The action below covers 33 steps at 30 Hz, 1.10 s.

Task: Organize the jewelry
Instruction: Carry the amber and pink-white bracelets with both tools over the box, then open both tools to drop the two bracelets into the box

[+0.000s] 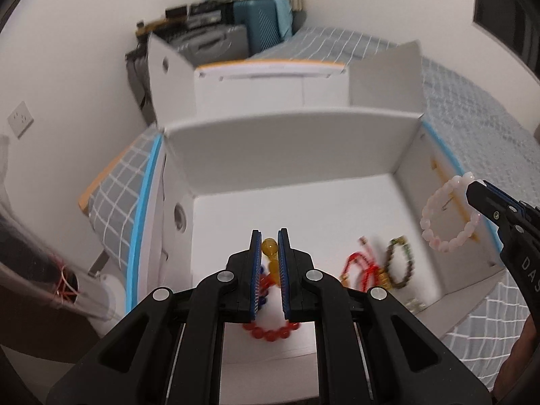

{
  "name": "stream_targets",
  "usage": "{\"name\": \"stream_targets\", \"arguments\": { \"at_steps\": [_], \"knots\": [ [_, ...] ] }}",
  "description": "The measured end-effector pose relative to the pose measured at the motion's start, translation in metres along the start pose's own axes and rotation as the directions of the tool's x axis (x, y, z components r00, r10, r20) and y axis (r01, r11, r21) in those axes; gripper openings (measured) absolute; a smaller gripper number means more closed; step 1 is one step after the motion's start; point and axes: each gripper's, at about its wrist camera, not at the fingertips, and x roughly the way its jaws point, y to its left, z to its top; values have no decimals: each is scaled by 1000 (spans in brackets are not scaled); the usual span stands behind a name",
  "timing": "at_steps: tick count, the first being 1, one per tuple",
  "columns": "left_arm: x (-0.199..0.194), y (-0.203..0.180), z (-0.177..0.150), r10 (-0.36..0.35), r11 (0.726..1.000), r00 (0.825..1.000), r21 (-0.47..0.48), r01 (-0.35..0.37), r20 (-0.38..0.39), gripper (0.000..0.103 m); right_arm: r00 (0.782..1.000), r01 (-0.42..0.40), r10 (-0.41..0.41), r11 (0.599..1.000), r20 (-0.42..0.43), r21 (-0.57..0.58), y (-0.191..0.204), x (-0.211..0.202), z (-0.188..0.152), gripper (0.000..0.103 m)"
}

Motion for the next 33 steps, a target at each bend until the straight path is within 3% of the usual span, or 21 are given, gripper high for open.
{"name": "stream_targets", "arguments": {
  "at_steps": [6, 15, 17, 19, 21, 22, 24, 33],
  "knots": [
    [25, 13, -9, -3, 1000, 998, -16, 2, -63, 9, 995, 12, -11, 1000, -99, 6, 4, 36, -11, 9],
    [32, 12, -8, 11, 1000, 998, -18, -13, -67, 12, 991, 25, -27, 1000, -133, -12, 7, 52, -20, 12],
    [25, 11, -8, 28, 1000, 998, -11, -29, -51, 21, 992, 23, -24, 1000, -123, -12, 6, 50, -19, 12],
    [16, 13, -7, 27, 999, 999, -24, -28, -30, 41, 994, 24, -25, 1000, -105, -11, 5, 44, -17, 25],
    [0, 14, -8, 31, 999, 999, -31, -31, 11, 49, 997, 26, -26, 1000, -68, -2, 1, 31, -17, 41],
    [-6, 15, -9, 35, 999, 999, -32, -34, 28, 59, 998, 27, -27, 1000, -55, 1, 0, 26, -17, 43],
    [-24, 16, -12, 41, 998, 996, -46, -37, 80, 68, 999, 28, -27, 1000, -26, 4, -3, 12, -17, 52],
    [-68, 9, -39, 43, 998, 981, -54, -33, 188, 91, 997, 20, -20, 1000, 80, -4, -10, -44, -41, 78]
  ]
}}
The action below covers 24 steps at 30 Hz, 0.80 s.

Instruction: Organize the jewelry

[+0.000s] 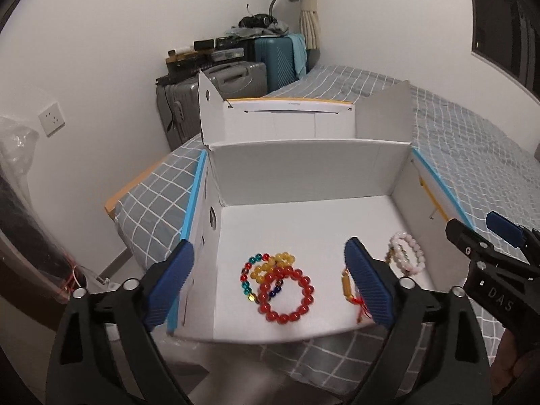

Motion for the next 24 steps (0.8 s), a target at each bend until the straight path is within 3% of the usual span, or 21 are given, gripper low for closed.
{"name": "stream_targets", "arguments": {
  "at_steps": [9, 24],
  "knots": [
    [-20, -4, -35, -19, 1000, 999, -10, 19, 27, 97, 1000, 9, -8, 1000, 29, -13, -1, -26, -42, 93],
    [-21, -7, -75, -36, 999, 999, -11, 36, -4, 97, 1000, 17, -17, 999, 7, -31, -2, -24, -74, 95]
  ]
}}
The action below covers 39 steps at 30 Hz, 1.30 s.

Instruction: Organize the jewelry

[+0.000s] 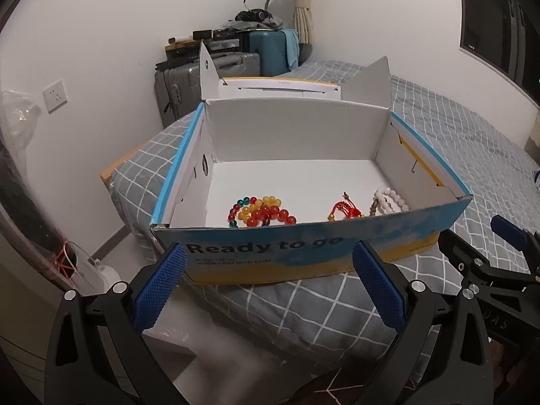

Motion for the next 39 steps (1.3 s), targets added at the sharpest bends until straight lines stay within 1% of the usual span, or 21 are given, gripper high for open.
{"name": "stream_targets", "arguments": {
  "at_steps": [4, 16, 19, 24, 28, 37, 39],
  "knots": [
    [2, 0, -3, -5, 1000, 1000, -7, 5, -6, 97, 1000, -1, 1, 1000, -3, 2, -2, 2, -1, 95],
    [5, 1, -3, 20, 1000, 1000, -7, -20, -11, 97, 1000, -5, 5, 1000, 1, 2, -4, 1, 1, 95],
    [3, 0, -3, 14, 1000, 1000, -8, -14, 0, 97, 1000, -5, 5, 1000, 3, 1, -4, 0, 1, 95],
    [3, 0, 0, 17, 1000, 1000, -7, -17, -4, 97, 1000, -3, 3, 1000, 1, 0, -3, -1, 0, 95],
    [3, 1, 0, 5, 1000, 1000, -15, -5, -3, 97, 1000, -3, 3, 1000, -2, -1, -2, -1, 1, 95],
    [3, -2, 0, 0, 1000, 1000, -2, 0, 8, 97, 1000, -3, 3, 1000, -2, -4, -2, -1, 0, 95],
    [4, -2, 1, 5, 1000, 1000, -3, -5, -3, 97, 1000, -3, 3, 1000, -1, -5, -2, -1, 0, 95]
  ]
}}
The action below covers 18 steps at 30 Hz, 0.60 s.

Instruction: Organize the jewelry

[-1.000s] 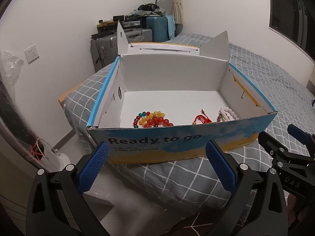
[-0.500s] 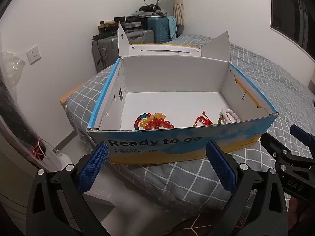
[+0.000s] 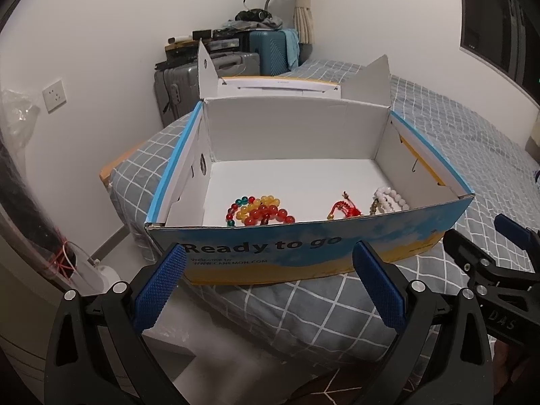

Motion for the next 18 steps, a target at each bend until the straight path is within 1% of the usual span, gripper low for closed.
{"name": "stream_targets", "arguments": {
  "at_steps": [3, 7, 18],
  "knots": [
    [2, 2, 0, -7, 1000, 1000, -10, 7, -11, 97, 1000, 0, 0, 1000, -1, 0, 0, 0, 0, 95],
    [1, 1, 1, 15, 1000, 1000, -4, -15, 4, 97, 1000, 0, 0, 1000, -2, -1, 1, 0, 0, 95],
    [0, -2, 0, -1, 1000, 1000, -2, 1, -2, 97, 1000, -4, 4, 1000, -8, -3, 0, 1, -4, 95]
  ]
}}
